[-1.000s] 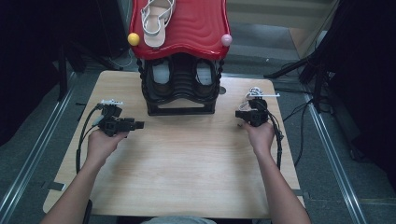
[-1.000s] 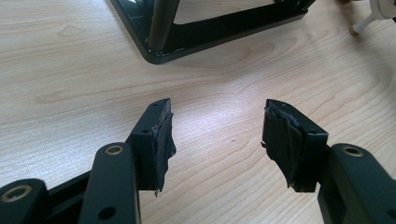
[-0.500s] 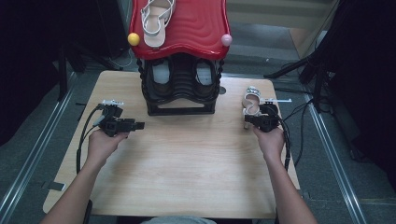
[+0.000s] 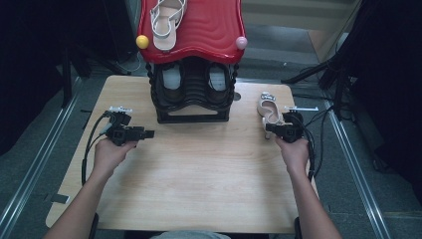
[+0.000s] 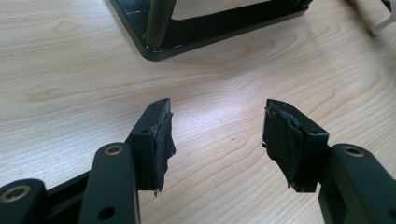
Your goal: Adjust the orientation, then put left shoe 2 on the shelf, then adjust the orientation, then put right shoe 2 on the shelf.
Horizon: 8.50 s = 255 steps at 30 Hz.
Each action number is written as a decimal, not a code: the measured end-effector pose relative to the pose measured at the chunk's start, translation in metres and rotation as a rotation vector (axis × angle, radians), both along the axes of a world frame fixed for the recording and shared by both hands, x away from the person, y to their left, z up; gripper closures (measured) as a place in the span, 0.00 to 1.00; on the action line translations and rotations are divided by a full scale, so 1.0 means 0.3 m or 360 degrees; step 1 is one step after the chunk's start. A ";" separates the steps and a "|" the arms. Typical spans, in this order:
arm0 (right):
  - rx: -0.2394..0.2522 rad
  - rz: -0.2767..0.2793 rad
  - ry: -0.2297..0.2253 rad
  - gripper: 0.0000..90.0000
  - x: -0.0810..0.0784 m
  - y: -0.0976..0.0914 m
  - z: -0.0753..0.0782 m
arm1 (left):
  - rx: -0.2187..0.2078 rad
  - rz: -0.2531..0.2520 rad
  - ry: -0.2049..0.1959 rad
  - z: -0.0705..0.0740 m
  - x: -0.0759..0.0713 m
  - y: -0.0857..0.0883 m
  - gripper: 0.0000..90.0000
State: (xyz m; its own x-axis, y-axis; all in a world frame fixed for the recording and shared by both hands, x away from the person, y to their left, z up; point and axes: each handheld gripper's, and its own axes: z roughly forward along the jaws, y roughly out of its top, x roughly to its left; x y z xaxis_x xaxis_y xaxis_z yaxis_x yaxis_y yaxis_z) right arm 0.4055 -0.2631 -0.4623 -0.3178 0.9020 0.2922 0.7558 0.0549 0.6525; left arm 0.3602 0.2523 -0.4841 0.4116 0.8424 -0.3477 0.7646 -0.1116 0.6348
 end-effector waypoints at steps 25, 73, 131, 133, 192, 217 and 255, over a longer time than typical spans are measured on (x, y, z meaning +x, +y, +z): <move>-0.0042 -0.0099 -0.0083 0.91 0.182 0.029 0.085 | 0.0013 -0.0020 0.0009 -0.006 0.004 -0.007 0.47; -0.0113 -0.0238 0.0137 0.98 0.322 0.030 -0.075 | 0.0027 -0.0045 0.0034 -0.023 0.009 -0.018 0.47; 0.0210 -0.0073 -0.0081 0.99 0.261 0.074 0.458 | 0.0008 -0.0046 0.0042 -0.029 0.023 -0.028 0.47; 0.0226 -0.0059 -0.0111 0.99 0.261 0.082 0.494 | 0.0003 -0.0045 0.0040 -0.030 0.023 -0.029 0.47; 0.0012 0.0256 -0.0571 0.98 0.349 0.589 1.021 | 0.0010 -0.0095 0.0067 -0.037 0.026 -0.038 0.47; 0.0048 0.0348 -0.0517 0.97 0.314 0.638 0.927 | 0.0025 -0.0098 0.0080 -0.044 0.028 -0.047 0.47; 0.0163 0.0287 -0.0488 0.80 0.293 0.549 1.040 | 0.0047 -0.0095 0.0091 -0.047 0.028 -0.046 0.46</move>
